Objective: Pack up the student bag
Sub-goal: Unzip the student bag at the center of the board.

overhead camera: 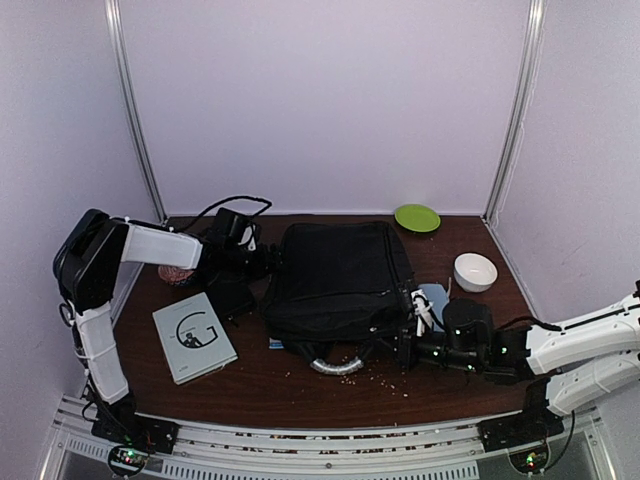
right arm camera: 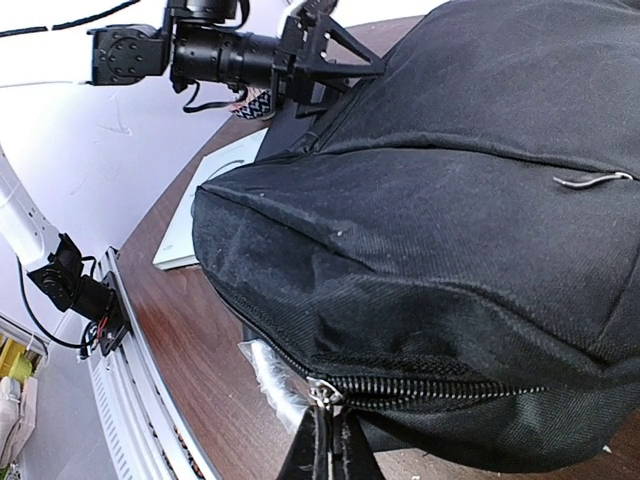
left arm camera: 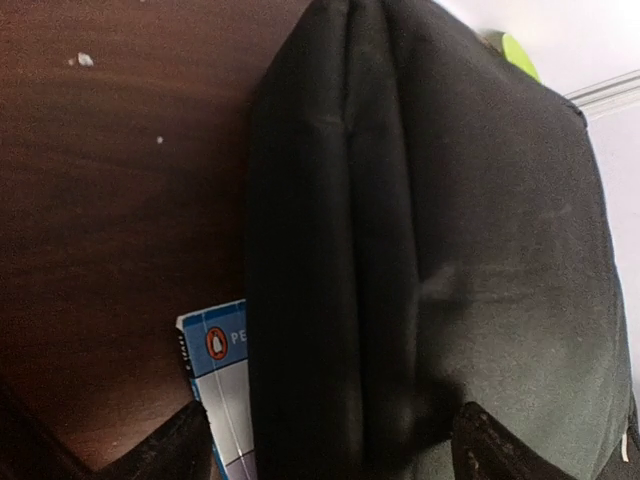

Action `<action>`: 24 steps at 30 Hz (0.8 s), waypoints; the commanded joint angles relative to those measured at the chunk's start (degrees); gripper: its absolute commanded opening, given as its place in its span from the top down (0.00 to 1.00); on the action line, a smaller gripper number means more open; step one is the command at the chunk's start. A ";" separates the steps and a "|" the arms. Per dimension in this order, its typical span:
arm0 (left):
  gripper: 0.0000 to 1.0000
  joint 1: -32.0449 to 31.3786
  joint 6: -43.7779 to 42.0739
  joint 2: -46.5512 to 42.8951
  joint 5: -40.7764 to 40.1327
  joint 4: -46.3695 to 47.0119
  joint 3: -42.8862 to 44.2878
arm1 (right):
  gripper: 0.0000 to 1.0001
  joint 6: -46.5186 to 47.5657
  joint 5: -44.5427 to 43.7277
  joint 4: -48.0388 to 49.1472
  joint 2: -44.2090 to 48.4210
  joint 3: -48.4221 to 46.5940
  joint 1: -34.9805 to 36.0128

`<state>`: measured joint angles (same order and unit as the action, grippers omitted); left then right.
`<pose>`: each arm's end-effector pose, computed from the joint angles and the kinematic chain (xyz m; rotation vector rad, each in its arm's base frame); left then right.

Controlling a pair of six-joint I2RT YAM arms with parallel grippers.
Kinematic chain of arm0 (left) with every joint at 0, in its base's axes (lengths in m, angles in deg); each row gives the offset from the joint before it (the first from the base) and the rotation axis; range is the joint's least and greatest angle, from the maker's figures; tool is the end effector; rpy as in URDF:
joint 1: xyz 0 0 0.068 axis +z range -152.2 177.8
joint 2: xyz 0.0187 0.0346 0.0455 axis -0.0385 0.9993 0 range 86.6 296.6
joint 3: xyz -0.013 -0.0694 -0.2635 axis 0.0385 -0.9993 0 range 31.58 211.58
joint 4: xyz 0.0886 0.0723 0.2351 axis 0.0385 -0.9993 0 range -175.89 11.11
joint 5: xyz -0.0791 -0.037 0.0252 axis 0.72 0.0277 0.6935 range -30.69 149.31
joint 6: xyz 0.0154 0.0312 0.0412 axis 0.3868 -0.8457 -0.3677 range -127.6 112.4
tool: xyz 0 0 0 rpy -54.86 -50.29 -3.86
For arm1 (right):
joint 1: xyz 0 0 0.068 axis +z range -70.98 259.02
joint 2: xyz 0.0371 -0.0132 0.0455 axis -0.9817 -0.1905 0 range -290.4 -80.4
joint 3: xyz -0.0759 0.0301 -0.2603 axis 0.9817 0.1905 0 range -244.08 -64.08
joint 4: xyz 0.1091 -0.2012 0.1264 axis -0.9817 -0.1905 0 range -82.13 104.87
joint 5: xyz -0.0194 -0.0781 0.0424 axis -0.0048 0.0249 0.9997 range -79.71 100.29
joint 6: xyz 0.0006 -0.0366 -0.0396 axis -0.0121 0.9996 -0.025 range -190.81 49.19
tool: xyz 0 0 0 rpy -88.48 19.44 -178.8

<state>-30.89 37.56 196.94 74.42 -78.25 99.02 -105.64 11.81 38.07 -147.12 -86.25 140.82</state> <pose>0.3571 -0.2061 0.1653 -0.2105 2.4655 -0.9185 0.1100 0.2071 0.1870 -0.5136 2.0588 1.1008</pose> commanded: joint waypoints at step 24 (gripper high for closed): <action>1.00 0.52 8.13 -27.98 -10.35 20.20 -18.78 | 1.00 14.27 2.95 -10.54 -4.46 -19.44 -7.62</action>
<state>-30.37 45.28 178.56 71.19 -68.96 81.62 -96.77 12.05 27.62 -149.94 -97.93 136.05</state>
